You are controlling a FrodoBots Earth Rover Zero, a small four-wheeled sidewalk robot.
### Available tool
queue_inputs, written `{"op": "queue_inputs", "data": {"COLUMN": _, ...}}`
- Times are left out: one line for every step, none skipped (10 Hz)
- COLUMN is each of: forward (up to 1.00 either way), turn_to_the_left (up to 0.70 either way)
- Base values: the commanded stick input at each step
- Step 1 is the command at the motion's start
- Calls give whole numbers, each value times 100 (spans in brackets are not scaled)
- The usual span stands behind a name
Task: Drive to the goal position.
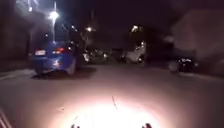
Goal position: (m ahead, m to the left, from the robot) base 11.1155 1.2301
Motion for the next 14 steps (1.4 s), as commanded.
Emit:
{"op": "queue_inputs", "data": {"forward": 85, "turn_to_the_left": 34}}
{"op": "queue_inputs", "data": {"forward": 85, "turn_to_the_left": 25}}
{"op": "queue_inputs", "data": {"forward": 85, "turn_to_the_left": 3}}
{"op": "queue_inputs", "data": {"forward": 85, "turn_to_the_left": 0}}
{"op": "queue_inputs", "data": {"forward": 85, "turn_to_the_left": 0}}
{"op": "queue_inputs", "data": {"forward": 85, "turn_to_the_left": 0}}
{"op": "queue_inputs", "data": {"forward": 85, "turn_to_the_left": 0}}
{"op": "queue_inputs", "data": {"forward": 85, "turn_to_the_left": 0}}
{"op": "queue_inputs", "data": {"forward": 85, "turn_to_the_left": 0}}
{"op": "queue_inputs", "data": {"forward": 85, "turn_to_the_left": 0}}
{"op": "queue_inputs", "data": {"forward": 85, "turn_to_the_left": 0}}
{"op": "queue_inputs", "data": {"forward": 85, "turn_to_the_left": 0}}
{"op": "queue_inputs", "data": {"forward": 85, "turn_to_the_left": 0}}
{"op": "queue_inputs", "data": {"forward": 85, "turn_to_the_left": 0}}
